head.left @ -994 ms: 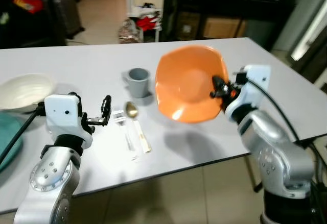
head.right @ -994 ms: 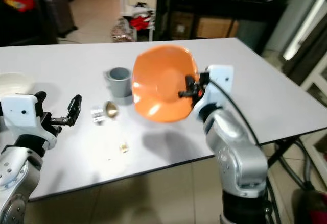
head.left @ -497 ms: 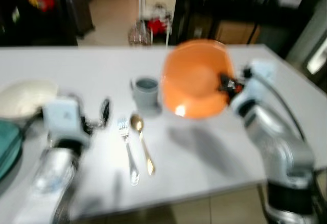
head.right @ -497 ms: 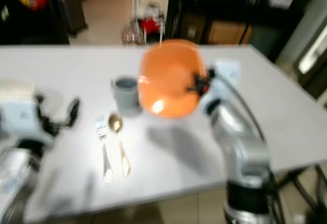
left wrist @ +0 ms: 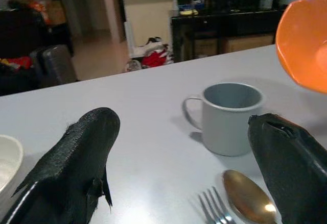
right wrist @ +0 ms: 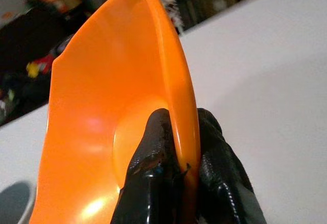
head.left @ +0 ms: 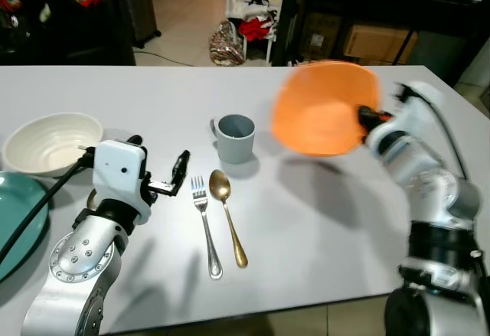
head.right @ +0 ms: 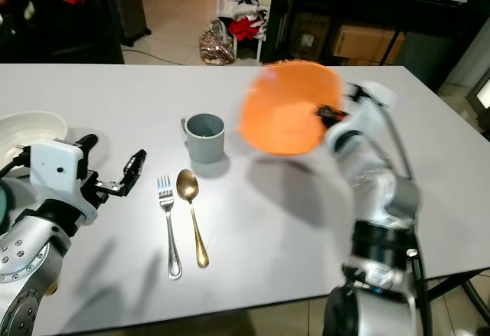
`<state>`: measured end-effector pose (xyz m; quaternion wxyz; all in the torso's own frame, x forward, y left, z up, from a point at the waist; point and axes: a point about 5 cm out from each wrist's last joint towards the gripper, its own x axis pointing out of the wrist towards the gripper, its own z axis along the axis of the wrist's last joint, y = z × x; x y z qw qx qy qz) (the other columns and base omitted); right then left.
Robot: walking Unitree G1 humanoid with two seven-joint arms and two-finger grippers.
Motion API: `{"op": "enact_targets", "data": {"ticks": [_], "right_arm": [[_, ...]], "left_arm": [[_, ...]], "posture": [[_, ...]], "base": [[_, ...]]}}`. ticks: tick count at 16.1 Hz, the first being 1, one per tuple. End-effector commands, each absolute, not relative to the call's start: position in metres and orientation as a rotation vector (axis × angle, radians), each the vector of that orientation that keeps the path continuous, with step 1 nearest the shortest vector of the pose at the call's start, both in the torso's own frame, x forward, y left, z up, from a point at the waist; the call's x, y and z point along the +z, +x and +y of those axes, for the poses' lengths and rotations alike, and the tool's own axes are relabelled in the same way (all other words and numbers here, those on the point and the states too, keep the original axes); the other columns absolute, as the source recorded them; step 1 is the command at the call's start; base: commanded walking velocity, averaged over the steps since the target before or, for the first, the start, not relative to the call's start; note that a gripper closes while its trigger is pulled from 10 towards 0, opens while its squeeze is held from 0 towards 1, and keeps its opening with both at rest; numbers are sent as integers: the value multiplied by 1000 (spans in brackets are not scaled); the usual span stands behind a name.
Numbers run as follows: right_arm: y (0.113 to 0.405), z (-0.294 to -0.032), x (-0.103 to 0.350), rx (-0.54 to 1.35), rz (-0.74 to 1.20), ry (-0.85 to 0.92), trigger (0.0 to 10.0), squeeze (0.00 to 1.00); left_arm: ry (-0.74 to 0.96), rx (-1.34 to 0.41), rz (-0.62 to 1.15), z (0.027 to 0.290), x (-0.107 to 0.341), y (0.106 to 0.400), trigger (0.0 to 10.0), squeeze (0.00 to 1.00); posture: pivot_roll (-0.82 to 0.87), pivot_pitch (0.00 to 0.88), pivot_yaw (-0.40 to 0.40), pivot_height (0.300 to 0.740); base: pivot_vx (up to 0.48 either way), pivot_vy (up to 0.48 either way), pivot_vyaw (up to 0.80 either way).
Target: Setting the table
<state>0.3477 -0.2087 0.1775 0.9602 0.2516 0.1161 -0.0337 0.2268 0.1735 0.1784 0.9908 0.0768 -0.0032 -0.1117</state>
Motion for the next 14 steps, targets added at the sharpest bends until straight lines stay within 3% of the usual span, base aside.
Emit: {"op": "enact_targets", "data": {"ticks": [1,6,14], "right_arm": [[353,-217,182,-89,202,571,10000,0],[381,-205,154,-58,299,765,10000,0],[391,-189,137,-81,388,773,10000,0]], "left_arm": [[149,-263,-18,171,181,228,10000,0],[181,-530,69,151,170,221,10000,0],[225,-544,108,154,165,216,10000,0]], "posture": [[32,0,-33,740],[55,0,-18,740],[87,0,-43,740]], "base": [[0,0,0],[0,0,0],[0,0,0]]}}
